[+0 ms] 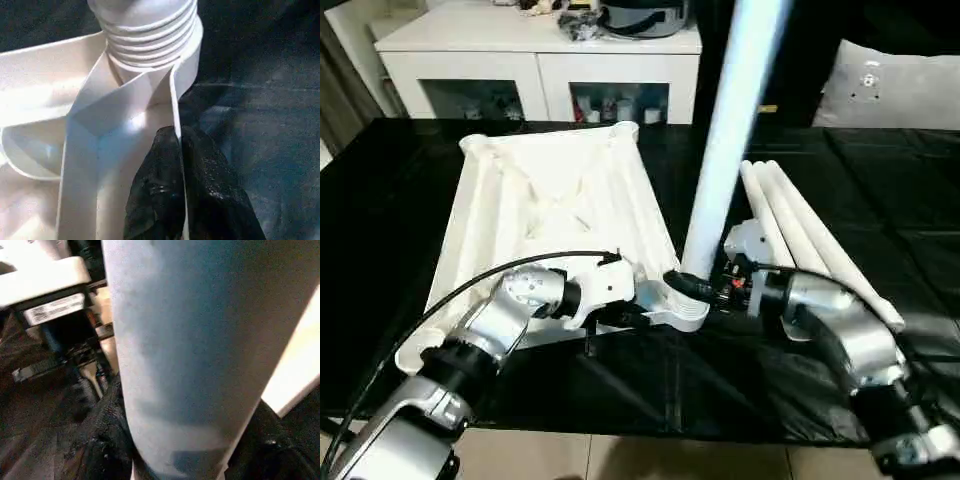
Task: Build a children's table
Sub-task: Insert table leg to table base
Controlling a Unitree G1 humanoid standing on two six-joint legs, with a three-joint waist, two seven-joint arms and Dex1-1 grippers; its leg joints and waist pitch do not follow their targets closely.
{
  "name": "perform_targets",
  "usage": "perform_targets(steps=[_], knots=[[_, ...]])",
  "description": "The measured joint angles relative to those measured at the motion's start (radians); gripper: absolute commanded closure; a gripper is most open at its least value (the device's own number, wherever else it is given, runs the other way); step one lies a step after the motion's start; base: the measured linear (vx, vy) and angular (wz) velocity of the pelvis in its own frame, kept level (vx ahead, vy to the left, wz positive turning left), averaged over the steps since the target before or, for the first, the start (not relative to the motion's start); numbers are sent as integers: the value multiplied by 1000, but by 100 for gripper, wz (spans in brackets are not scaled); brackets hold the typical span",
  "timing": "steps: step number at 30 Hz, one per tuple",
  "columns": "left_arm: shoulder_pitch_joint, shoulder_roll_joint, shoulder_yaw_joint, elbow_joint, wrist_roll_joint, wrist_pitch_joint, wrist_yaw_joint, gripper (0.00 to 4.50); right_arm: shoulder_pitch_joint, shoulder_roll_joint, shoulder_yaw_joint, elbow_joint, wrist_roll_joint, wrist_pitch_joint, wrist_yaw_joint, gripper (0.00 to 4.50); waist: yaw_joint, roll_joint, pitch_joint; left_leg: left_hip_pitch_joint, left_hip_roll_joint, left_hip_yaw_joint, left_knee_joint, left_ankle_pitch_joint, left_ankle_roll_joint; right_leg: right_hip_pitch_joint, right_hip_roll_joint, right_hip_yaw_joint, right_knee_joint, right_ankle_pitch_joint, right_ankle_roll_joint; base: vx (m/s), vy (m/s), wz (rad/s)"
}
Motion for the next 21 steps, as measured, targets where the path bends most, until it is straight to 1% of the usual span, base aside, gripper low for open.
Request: perform_targets(steps=[6, 9, 14, 16, 18, 19, 21], knots=[[-10, 4, 0, 20, 1, -19, -15, 450, -1, -1, 3, -2, 0, 11, 25, 262, -4, -5, -3, 0, 1, 2, -1, 0, 0, 0, 0, 0, -2, -1, -2, 0, 0, 0], [-10, 5, 2, 23, -1, -18, -18, 450, 0, 1, 3, -2, 1, 12, 23, 262, -4, -5, -3, 0, 1, 2, -1, 0, 0, 0, 0, 0, -2, -1, -2, 0, 0, 0], [22, 16, 22, -20, -11, 28, -9, 450, 17, 33, -3, -17, 1, 20, -32, 262, -15, -5, -4, 2, 1, 3, -3, 0, 0, 0, 0, 0, -2, -1, -1, 0, 0, 0], [72, 17, 53, -85, -12, 91, 36, 450, 19, 84, -24, -14, 0, 42, -108, 262, -25, -8, -6, 5, 1, 3, -5, 0, 0, 1, 1, 1, -1, -1, -2, 0, 0, 0], [96, 10, 68, -127, -12, 154, 79, 450, 14, 110, -31, -4, -3, 50, -172, 262, -32, -8, -5, 9, 1, 3, -5, 0, -1, 3, 1, 1, -1, -5, 4, 0, 0, 0], [115, -5, 83, -164, -11, 215, 114, 450, 2, 137, -38, 12, -17, 57, -225, 262, -38, -9, -5, 13, 0, 3, -5, 0, -1, 5, 0, 1, -2, -5, 5, 0, 0, 0], [132, -31, 97, -211, -5, 307, 174, 450, -19, 172, -50, 43, -29, 65, -309, 262, -43, -11, -4, 15, 0, 3, -5, 0, -1, 4, -1, 1, -3, -6, 5, 0, 0, 0]])
